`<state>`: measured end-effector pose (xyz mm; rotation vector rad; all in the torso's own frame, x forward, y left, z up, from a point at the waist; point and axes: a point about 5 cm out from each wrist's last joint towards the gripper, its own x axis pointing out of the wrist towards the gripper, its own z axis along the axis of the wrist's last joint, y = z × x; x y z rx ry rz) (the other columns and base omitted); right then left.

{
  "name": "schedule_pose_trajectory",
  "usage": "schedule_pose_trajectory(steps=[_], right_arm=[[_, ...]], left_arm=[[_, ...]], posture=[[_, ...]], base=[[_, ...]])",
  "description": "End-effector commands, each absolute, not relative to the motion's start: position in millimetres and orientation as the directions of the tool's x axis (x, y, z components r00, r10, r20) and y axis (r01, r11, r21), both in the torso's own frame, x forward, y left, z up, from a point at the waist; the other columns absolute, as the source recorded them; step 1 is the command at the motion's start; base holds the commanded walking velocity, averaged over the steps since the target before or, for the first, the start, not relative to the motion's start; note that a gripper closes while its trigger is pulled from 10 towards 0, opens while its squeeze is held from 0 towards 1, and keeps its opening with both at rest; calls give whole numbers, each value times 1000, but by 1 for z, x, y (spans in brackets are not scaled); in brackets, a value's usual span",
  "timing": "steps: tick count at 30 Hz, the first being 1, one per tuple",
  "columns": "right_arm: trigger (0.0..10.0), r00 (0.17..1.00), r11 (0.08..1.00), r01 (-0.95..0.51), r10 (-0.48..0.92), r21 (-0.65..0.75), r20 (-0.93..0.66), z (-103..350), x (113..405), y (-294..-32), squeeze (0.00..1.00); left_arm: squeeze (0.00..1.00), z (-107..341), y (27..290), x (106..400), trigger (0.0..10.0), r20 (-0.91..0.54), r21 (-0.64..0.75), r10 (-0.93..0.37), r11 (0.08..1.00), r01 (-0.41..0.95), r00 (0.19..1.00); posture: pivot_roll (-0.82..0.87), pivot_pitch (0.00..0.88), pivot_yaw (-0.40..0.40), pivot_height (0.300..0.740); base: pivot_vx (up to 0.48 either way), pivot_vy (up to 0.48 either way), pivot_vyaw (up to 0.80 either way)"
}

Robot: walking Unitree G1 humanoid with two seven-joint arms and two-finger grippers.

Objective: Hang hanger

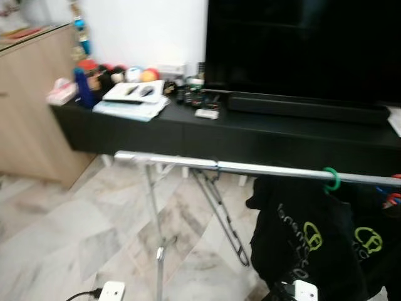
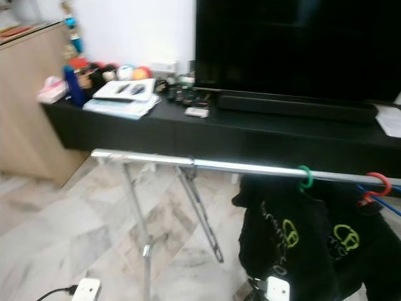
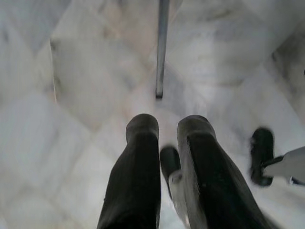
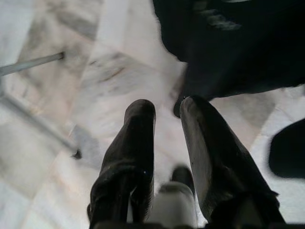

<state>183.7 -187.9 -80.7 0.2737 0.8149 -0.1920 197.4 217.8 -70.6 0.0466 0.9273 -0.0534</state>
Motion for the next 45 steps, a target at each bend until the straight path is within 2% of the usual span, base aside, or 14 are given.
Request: schedule_pose_trajectory(steps=[1, 6, 15, 24, 31, 34, 43, 44, 45], right_arm=[[10000, 669, 945, 290, -87, 152, -738, -81, 181, -194, 0], [10000, 681, 943, 295, -95, 154, -726, -80, 183, -195, 0], [10000, 767, 948, 279, -122, 155, -629, -69, 194, -198, 0], [10000, 916, 973, 201, -147, 110, -372, -44, 195, -201, 0], [10000, 954, 988, 154, -141, 25, -266, -31, 181, -203, 0], [10000, 975, 990, 137, -140, -30, -171, -13, 179, -205, 0], [10000, 979, 979, 205, -205, -8, -6, 31, 178, -207, 0], [10000, 973, 974, 228, -228, 6, 16, 37, 178, -208, 1000], [10000, 959, 960, 279, -280, 21, 44, 46, 180, -211, 1000]], left_arm=[[0, -72, 211, 197, 10000, -803, -2, -48, 997, 79, 594], [0, -73, 210, 197, 10000, -803, -4, -49, 997, 77, 593], [0, -74, 209, 194, 10000, -806, -9, -53, 997, 78, 589], [0, -75, 208, 193, 10000, -810, -7, -63, 995, 97, 584], [0, -74, 207, 194, 10000, -812, -3, -73, 993, 121, 580], [0, -74, 207, 194, 10000, -814, 3, -75, 991, 132, 577], [0, -74, 208, 194, 10000, -818, 10, -80, 988, 153, 569], [0, -74, 207, 194, 10000, -818, 10, -81, 988, 155, 569], [0, -74, 206, 195, 10000, -818, 9, -84, 987, 158, 570]], posture=[[-4, 0, 2, 740], [-5, 0, -1, 740], [-12, 0, -8, 740], [-37, 0, -12, 740], [-52, 0, -6, 740], [-59, 0, -5, 740], [-82, 0, 1, 740], [-83, 0, 2, 740], [-83, 0, 2, 740]], base=[[0, 0, 0], [0, 0, 0], [0, 0, 0], [0, 0, 0], [0, 0, 0], [0, 0, 0], [0, 0, 0], [0, 0, 0], [0, 0, 0]])
